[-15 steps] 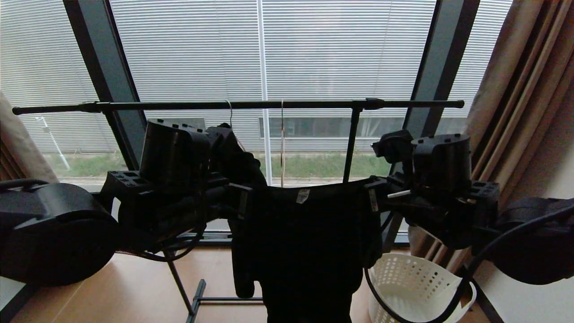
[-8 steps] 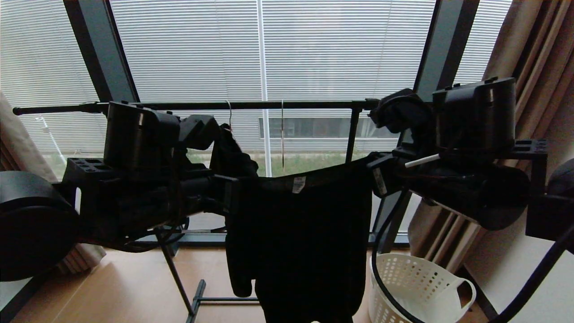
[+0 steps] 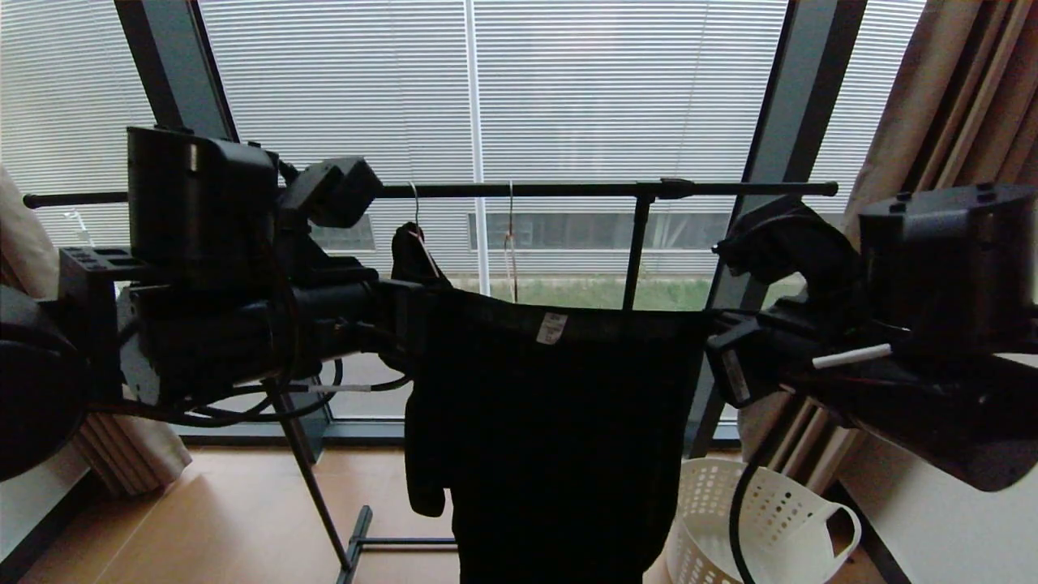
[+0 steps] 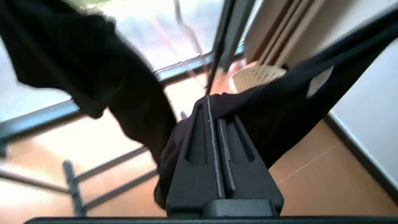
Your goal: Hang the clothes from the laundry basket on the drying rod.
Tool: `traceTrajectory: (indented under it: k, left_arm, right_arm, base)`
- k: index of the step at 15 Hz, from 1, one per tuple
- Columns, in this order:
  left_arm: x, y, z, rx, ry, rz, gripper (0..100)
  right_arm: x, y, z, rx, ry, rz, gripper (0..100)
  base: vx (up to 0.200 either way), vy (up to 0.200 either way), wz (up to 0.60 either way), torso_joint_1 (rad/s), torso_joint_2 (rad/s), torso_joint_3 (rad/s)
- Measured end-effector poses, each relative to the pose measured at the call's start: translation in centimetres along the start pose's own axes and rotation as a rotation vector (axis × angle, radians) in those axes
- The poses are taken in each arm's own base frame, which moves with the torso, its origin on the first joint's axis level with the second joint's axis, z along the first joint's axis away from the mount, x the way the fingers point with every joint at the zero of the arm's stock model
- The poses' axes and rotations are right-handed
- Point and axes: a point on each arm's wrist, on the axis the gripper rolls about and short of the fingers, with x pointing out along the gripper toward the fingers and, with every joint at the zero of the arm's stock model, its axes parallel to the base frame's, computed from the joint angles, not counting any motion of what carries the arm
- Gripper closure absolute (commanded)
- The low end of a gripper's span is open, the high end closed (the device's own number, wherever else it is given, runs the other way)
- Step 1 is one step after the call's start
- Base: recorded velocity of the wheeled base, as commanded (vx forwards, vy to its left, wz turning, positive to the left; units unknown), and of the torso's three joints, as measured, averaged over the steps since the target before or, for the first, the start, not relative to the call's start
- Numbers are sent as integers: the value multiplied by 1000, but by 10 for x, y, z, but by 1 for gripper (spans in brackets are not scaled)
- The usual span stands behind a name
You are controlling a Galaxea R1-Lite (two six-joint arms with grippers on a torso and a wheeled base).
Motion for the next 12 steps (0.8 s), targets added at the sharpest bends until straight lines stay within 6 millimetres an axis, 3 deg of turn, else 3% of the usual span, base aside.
traceTrajectory:
  k: [4, 7, 12]
  left_arm:
    - [3, -3, 34, 3, -97, -33, 100]
    - [8, -6, 58, 7, -113, -50, 100]
    - [23, -15, 74, 16, -124, -102, 100]
  right_arm:
    - [-29, 17, -18, -58, -7, 106, 100]
    - [-47, 38, -20, -77, -34, 209, 100]
    - [-58, 77, -1, -37, -85, 333, 100]
  base:
    - [0, 0, 0, 0, 0, 0]
    - [0, 0, 0, 0, 0, 0]
    - [0, 0, 0, 0, 0, 0]
